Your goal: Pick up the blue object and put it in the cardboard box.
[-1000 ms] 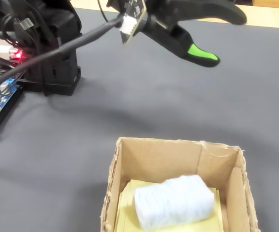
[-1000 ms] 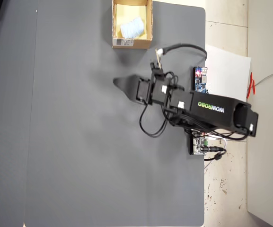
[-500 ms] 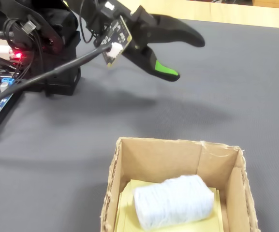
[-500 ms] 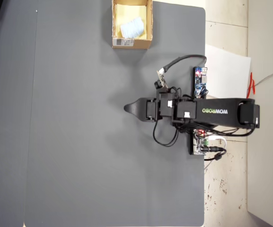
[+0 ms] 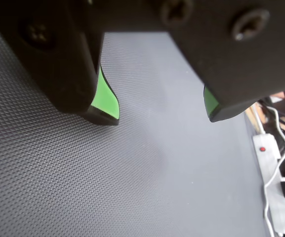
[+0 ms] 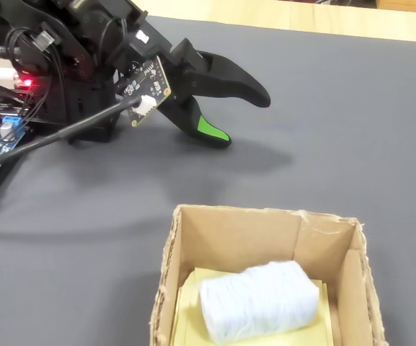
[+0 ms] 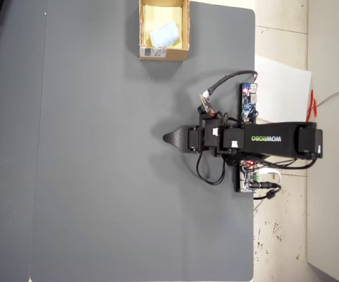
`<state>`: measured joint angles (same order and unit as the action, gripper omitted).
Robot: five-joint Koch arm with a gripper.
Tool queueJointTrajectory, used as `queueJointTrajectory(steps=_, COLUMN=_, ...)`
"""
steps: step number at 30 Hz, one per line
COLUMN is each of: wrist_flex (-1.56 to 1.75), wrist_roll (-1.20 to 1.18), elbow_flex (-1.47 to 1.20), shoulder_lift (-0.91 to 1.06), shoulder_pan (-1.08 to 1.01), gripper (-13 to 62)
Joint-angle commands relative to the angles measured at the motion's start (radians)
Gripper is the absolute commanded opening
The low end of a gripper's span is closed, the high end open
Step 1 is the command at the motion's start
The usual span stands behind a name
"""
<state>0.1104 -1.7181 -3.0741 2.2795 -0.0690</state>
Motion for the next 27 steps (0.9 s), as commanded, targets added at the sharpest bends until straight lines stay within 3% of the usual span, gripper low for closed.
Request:
queueJointTrajectory(steps=1, wrist_flex=0.058, wrist_roll=-0.003, elbow_flex=-0.037, shoulder_lift=0.091, shoulder_pan=0.0, gripper=34.2)
queueJointTrajectory(steps=8, wrist_flex=-0.078, wrist_roll=-0.003, elbow_flex=-0.044, shoulder_lift=0.092, shoulder_pan=-0.002, gripper=34.1)
queueJointTrajectory(steps=27, wrist_flex=-0.077, wrist_roll=-0.003, elbow_flex=-0.044, shoulder_lift=0.091, shoulder_pan=-0.012, gripper=34.1)
